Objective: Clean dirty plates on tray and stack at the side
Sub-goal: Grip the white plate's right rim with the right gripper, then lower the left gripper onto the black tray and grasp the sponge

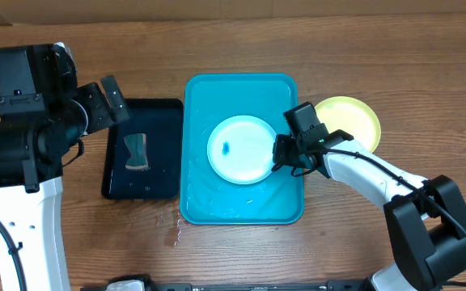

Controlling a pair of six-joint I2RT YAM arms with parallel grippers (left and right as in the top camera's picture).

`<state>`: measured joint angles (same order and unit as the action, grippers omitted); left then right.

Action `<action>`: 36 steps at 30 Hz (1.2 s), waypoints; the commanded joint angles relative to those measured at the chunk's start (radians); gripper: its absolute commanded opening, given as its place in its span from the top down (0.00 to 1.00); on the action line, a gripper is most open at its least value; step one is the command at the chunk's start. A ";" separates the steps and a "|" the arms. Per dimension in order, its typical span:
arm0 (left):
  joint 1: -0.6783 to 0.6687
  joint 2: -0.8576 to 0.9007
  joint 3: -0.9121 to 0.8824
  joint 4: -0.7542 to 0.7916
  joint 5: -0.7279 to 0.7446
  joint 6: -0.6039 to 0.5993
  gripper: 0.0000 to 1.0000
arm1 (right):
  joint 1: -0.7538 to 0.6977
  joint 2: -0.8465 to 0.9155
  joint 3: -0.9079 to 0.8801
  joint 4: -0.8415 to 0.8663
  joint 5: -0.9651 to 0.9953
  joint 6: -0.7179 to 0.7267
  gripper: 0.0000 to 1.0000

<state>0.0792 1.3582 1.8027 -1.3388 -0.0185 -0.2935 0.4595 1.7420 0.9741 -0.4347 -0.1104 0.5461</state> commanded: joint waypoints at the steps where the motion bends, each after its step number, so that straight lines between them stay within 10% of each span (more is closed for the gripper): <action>1: -0.001 0.009 0.012 0.003 0.009 -0.010 0.00 | 0.002 0.002 -0.005 0.008 0.015 0.008 0.92; 8: -0.001 0.009 0.012 0.003 0.009 -0.010 0.00 | 0.002 0.002 -0.005 0.006 0.015 0.007 0.70; 24: -0.002 0.016 -0.121 -0.077 0.046 -0.029 0.00 | 0.002 0.002 -0.005 0.004 0.016 0.007 0.65; 33: -0.001 0.024 -0.504 0.184 0.043 -0.029 0.00 | 0.002 0.002 -0.005 0.004 0.016 0.007 0.65; 36: -0.001 0.032 -0.566 0.268 0.034 -0.010 0.31 | 0.002 0.003 -0.005 0.004 0.016 0.007 0.65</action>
<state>0.0792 1.3880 1.2907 -1.1309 0.0170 -0.3149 0.4599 1.7420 0.9737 -0.4370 -0.0998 0.5499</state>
